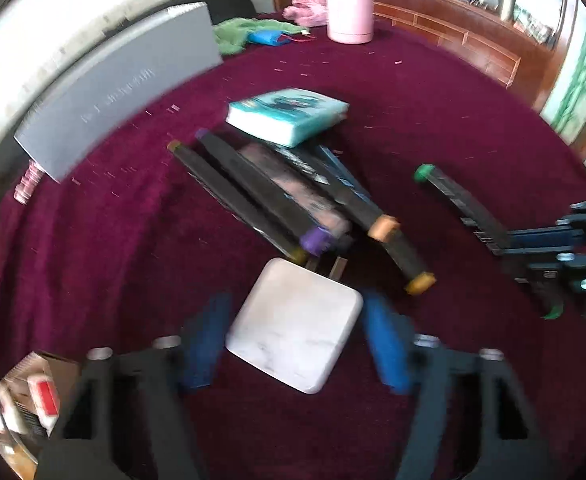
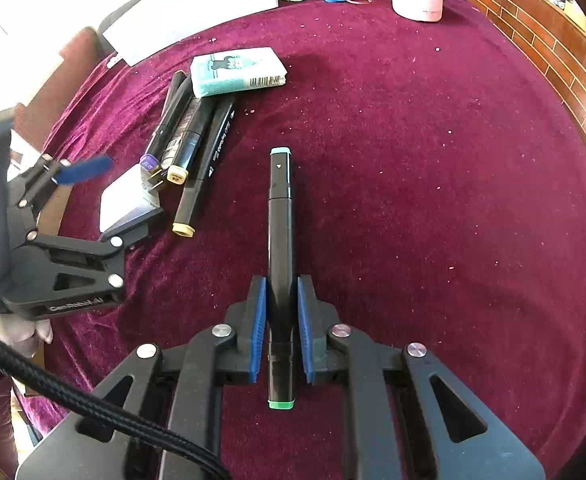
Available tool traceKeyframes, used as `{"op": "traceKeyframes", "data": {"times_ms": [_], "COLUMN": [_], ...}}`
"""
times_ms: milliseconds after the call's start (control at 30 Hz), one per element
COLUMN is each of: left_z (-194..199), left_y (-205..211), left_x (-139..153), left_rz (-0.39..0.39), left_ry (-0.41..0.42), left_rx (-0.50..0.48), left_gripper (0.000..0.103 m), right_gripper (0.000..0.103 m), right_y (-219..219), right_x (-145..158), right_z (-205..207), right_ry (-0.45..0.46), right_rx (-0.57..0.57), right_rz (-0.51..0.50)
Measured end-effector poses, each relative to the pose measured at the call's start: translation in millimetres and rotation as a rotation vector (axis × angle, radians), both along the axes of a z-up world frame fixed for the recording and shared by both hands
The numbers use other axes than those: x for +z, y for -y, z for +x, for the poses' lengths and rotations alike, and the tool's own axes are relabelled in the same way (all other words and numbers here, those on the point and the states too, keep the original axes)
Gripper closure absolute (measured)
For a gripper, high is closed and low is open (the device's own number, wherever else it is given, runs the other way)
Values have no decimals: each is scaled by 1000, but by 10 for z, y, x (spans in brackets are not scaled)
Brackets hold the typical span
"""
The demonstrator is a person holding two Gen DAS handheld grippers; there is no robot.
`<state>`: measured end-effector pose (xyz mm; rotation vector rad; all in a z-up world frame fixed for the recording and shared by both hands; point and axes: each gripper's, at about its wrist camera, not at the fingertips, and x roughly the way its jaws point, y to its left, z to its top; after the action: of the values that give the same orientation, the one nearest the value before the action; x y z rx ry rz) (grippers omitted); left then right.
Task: Organize objects
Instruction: 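Grasp the white charger block with the left gripper while the right gripper grasps a green-capped marker, then carry the charger into the box and open while the right gripper drops the marker there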
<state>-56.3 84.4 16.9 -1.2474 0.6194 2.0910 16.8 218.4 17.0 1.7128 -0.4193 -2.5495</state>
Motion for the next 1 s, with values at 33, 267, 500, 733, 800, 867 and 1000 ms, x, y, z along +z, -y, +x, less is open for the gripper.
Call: {"op": "traceKeyframes", "data": {"times_ms": [33, 267, 500, 733, 800, 867, 1000], "left_z": [27, 197, 554, 806, 882, 936, 1102], "left_y": [-4, 84, 263, 443, 513, 586, 799], "left_x": [9, 79, 331, 565, 669, 740, 907], "left_rz": [-3, 43, 125, 199, 226, 257, 306], "left_ry": [-1, 13, -8, -53, -73, -83, -108], "left_rx": [-1, 89, 120, 140, 145, 150, 164], "left_gripper": [51, 62, 64, 64, 64, 64, 64], "right_gripper": [91, 90, 91, 91, 90, 90, 90], "right_y": [0, 41, -23, -57, -51, -39, 42], "right_x": [-3, -7, -19, 19, 31, 56, 162], "right_z": [4, -1, 28, 188, 230, 276, 371], "right_ry": [-3, -23, -32, -37, -37, -33, -45], "right_rx": [-1, 6, -23, -44, -43, -42, -27], "right_rz": [0, 25, -32, -80, -91, -97, -76]}}
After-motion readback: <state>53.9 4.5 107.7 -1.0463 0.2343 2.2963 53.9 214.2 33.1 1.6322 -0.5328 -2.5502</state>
